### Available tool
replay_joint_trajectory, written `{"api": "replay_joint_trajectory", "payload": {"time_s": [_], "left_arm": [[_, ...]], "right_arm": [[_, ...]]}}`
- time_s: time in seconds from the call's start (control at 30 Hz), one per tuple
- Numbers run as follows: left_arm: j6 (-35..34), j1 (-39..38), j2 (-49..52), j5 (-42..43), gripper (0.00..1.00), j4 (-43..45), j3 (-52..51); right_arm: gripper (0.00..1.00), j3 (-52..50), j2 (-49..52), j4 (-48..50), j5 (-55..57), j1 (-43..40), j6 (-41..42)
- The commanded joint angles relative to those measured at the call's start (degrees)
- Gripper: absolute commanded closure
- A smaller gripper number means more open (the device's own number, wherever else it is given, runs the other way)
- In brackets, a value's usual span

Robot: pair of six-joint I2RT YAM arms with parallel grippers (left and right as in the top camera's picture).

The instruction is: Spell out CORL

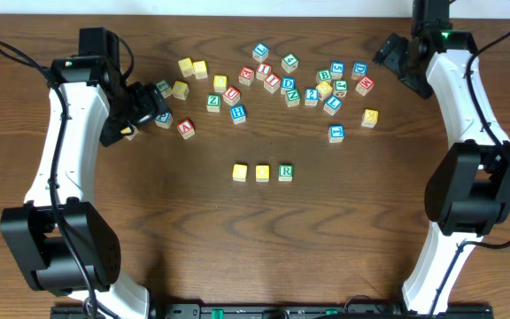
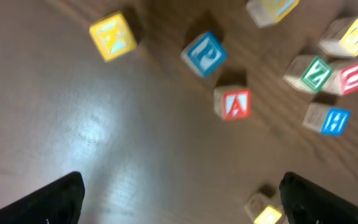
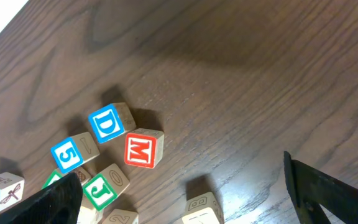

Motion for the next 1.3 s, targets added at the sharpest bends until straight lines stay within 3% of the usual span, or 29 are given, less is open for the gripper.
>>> {"api": "replay_joint_trajectory", "payload": {"time_s": [0.0,0.27,0.37,0.4,0.53,0.73,1.27], "left_arm": [[0.72,-0.13,0.57,0.87,0.01,2.75,-0.79],[1.05,-0.13,0.57,8.07,0.01,9.44,0.0],[5.01,-0.13,0.57,8.0,0.01,10.1,2.6],[7.41,-0.13,0.57,7.28,0.01,12.35,3.21],[6.12,-0.13,0.92,-2.19,0.01,22.23,3.19],[6.12,-0.13,3.91,-6.01,0.02,36.63,2.84],[5.53,-0.22,16.41,-5.84,0.0,39.78,2.84]], "right_arm": [[0.01,-0.07,-0.11,-0.02,0.83,0.31,0.94],[0.01,-0.07,-0.11,-0.02,0.83,0.31,0.94],[0.01,-0.07,-0.11,-0.02,0.81,0.37,0.94],[0.01,-0.07,-0.11,-0.02,0.81,0.37,0.94],[0.01,-0.07,-0.11,-0.02,0.83,0.37,0.94],[0.01,-0.07,-0.11,-0.02,0.83,0.37,0.94],[0.01,-0.07,-0.11,-0.02,0.83,0.37,0.94]]}}
